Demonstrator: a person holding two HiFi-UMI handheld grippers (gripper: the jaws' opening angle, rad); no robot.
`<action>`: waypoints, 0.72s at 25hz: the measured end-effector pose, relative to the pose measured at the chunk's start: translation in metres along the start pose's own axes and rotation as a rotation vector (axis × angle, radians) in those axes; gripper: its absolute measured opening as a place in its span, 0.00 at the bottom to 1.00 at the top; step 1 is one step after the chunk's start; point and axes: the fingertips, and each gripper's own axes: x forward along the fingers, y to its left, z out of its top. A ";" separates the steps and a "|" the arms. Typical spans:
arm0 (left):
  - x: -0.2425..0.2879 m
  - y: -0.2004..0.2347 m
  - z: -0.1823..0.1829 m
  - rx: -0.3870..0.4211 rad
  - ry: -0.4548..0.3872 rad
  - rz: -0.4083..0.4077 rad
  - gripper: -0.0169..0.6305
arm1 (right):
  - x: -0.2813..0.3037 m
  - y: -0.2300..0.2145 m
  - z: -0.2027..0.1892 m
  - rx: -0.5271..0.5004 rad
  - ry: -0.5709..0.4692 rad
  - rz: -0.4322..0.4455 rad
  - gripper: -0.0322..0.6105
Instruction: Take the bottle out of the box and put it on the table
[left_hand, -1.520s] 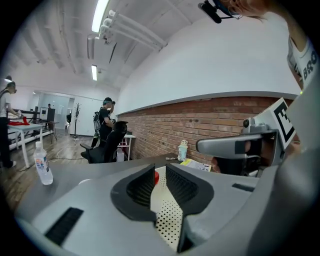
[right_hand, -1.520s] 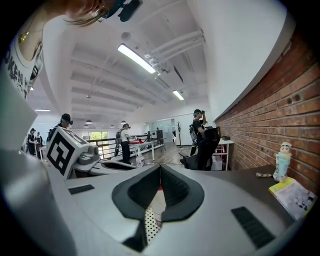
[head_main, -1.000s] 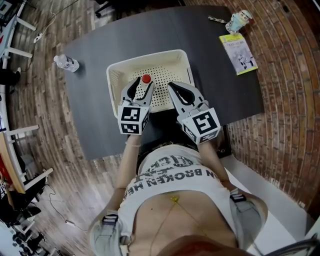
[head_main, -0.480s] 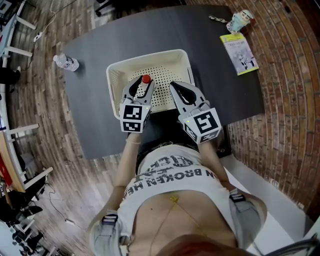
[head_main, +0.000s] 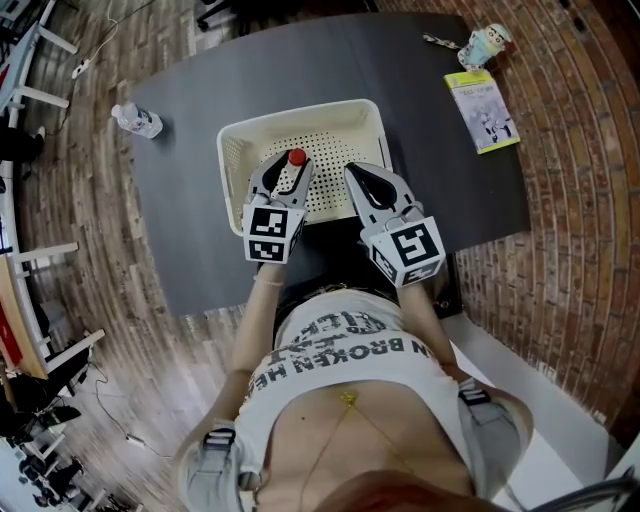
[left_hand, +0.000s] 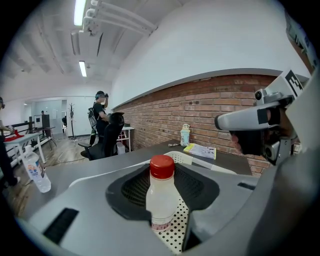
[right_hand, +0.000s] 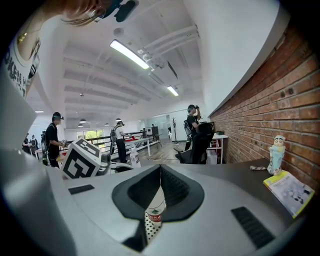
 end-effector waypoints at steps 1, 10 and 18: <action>0.000 0.001 -0.001 0.001 0.000 0.002 0.26 | 0.000 0.000 0.000 0.000 0.000 0.000 0.06; -0.002 -0.001 0.000 -0.016 -0.001 -0.005 0.26 | -0.004 -0.001 0.001 0.003 -0.005 -0.004 0.06; -0.001 -0.001 -0.002 -0.016 0.001 -0.009 0.26 | -0.006 -0.004 0.001 0.001 -0.007 -0.006 0.06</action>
